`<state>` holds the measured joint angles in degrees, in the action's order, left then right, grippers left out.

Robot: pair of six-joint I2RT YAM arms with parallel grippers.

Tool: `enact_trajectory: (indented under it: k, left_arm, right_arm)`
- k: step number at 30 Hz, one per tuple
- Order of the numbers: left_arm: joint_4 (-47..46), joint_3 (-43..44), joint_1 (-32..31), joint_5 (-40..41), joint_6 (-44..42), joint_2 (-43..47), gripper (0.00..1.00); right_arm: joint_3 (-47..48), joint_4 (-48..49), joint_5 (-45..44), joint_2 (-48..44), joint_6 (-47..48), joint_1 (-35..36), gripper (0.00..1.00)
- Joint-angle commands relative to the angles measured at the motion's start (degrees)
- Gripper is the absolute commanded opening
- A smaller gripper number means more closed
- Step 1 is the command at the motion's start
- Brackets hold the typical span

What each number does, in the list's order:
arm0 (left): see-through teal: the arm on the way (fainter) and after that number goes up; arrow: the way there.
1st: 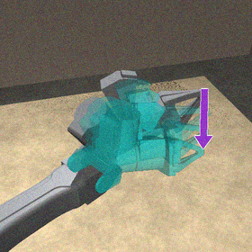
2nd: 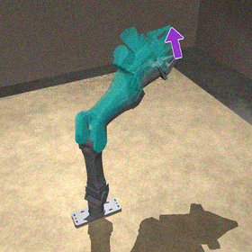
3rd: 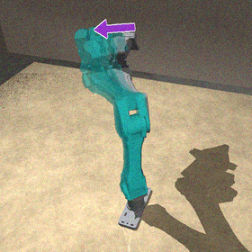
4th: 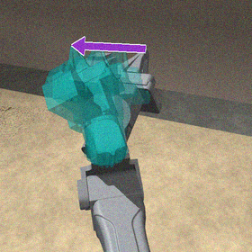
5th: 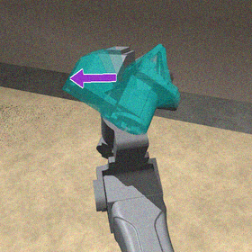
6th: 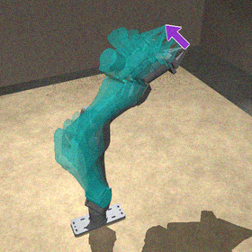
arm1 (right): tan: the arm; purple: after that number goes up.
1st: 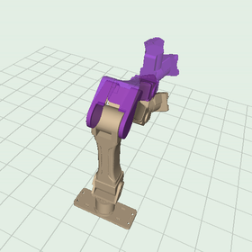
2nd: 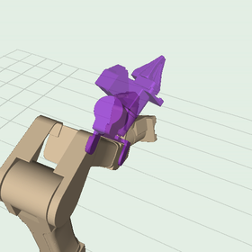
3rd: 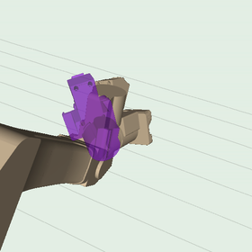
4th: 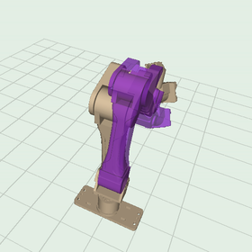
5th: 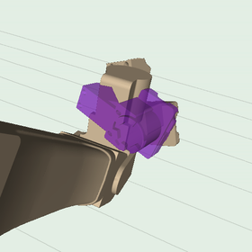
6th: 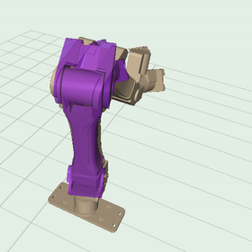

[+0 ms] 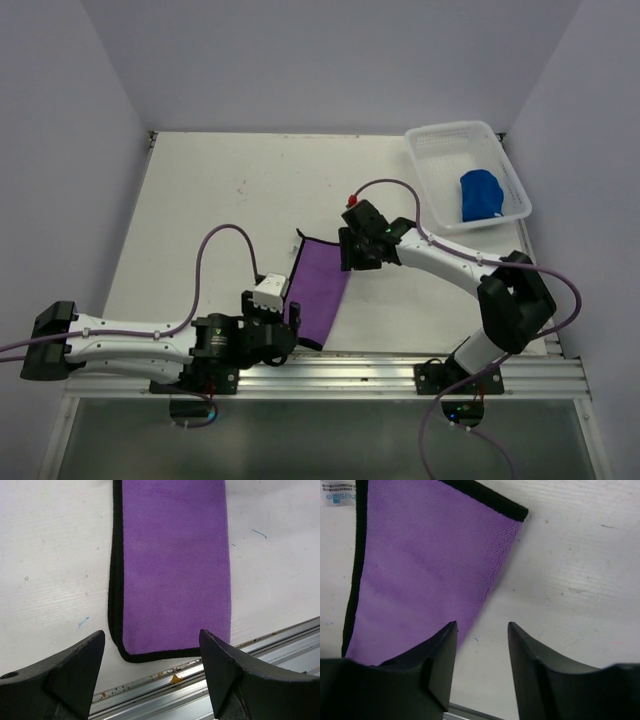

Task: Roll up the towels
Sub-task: Fold the towel

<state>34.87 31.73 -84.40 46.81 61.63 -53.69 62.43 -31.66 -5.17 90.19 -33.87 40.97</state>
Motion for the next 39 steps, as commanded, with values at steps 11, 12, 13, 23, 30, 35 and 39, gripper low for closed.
enact_trajectory:
  k: [11,12,13,23,30,35,39]
  left_arm:
    - [-8.5,0.5,-0.2,0.2,-6.0,0.7,0.8]
    - [-8.5,0.4,-0.2,0.2,-6.0,0.8,0.8]
    - [-8.6,0.3,-0.2,0.1,-5.7,1.0,0.8]
    - [-15.1,-4.1,0.6,-0.4,-3.2,-2.6,0.83]
    - [-21.1,-9.1,4.8,-2.8,-0.1,-6.2,0.85]
    - [-28.6,-12.0,8.1,-6.8,-1.3,-9.8,0.84]
    - [-33.3,-11.8,9.6,-8.3,-2.9,-15.0,0.84]
  right_arm:
    - [0.6,8.5,2.3,7.4,-3.7,2.9,0.52]
    - [0.9,8.1,2.1,8.1,-3.4,3.0,0.51]
    - [1.9,7.8,2.0,8.7,-3.2,3.0,0.5]
    - [9.4,4.2,0.6,15.4,2.0,3.0,0.47]
    - [14.5,3.1,1.8,19.2,3.4,3.0,0.48]
    - [17.5,2.2,2.1,22.0,5.3,2.9,0.48]
    - [23.3,0.7,2.0,25.1,7.6,2.5,0.49]
